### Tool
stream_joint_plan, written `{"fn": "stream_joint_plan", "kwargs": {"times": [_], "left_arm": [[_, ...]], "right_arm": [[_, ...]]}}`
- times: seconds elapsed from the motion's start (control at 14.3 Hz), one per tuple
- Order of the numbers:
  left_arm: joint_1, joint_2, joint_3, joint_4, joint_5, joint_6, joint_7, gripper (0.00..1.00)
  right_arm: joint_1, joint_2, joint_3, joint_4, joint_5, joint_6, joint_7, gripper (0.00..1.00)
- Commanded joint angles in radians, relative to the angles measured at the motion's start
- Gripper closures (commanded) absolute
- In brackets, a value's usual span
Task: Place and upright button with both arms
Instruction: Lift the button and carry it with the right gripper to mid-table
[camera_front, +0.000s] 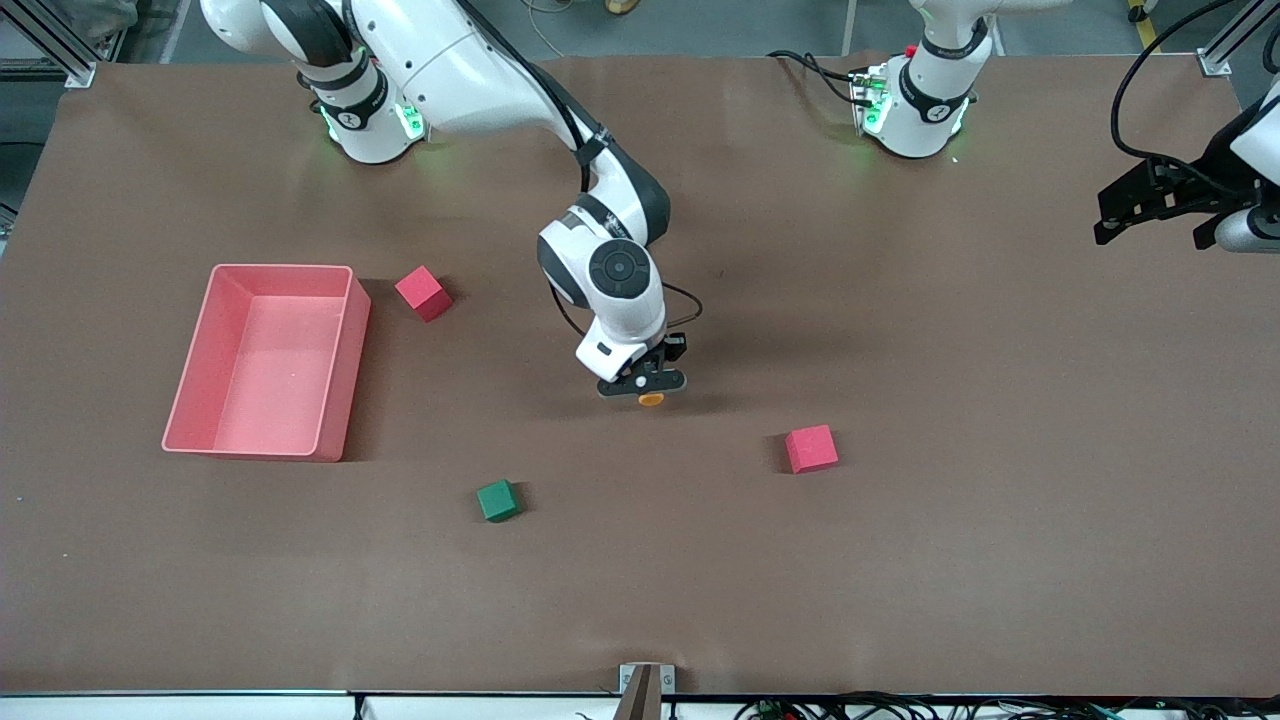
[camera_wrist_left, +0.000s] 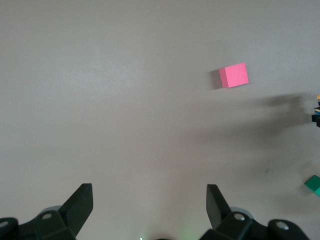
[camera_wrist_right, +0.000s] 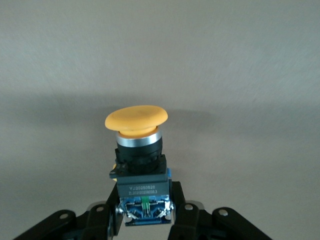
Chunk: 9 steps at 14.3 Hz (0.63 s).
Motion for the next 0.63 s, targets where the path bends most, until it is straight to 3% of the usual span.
{"fn": "stream_joint_plan", "kwargs": {"times": [0.0,0.14,0.21,0.28,0.56], "left_arm": [[-0.001,-0.015,-0.002,-0.014,0.000,0.011,-0.019,0.00],[-0.001,-0.015,-0.002,-0.012,0.000,0.011,-0.019,0.00],[-0.003,-0.014,-0.002,-0.012,-0.002,0.011,-0.019,0.00],[-0.003,-0.014,-0.002,-0.012,-0.002,0.015,-0.019,0.00],[-0.004,-0.011,-0.002,-0.011,-0.012,0.022,-0.020,0.00]], "right_arm": [[0.008,0.038,0.005,0.020,0.071,0.006,0.027,0.95],[0.010,0.039,0.005,0.019,0.070,0.004,0.016,0.82],[0.008,0.038,0.005,0.019,0.068,0.004,0.017,0.51],[0.010,0.035,0.005,0.019,0.064,0.007,0.025,0.01],[-0.027,-0.023,-0.013,0.019,0.064,-0.014,0.021,0.00]]}}
